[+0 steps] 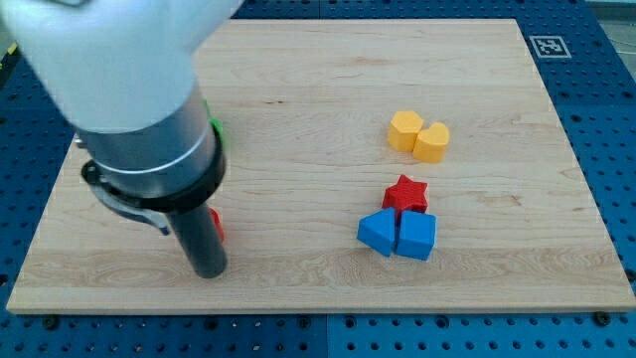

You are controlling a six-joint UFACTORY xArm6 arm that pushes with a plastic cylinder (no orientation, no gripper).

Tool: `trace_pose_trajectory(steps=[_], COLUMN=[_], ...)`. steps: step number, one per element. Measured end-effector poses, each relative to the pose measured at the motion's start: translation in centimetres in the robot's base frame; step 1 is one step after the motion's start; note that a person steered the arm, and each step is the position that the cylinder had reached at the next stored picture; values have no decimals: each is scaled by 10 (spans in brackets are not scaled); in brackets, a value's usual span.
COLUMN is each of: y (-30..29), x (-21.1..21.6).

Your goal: Place the red circle left to the red star

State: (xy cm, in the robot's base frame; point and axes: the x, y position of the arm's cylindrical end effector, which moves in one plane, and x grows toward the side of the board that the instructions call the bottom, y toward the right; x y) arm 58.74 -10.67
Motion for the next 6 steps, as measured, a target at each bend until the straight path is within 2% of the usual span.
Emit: trace_pose_trajectory(steps=[2,3,4,5,6], y=[-21,-37,-78,-47,-12], x=[-14,3,-31,-50,-51])
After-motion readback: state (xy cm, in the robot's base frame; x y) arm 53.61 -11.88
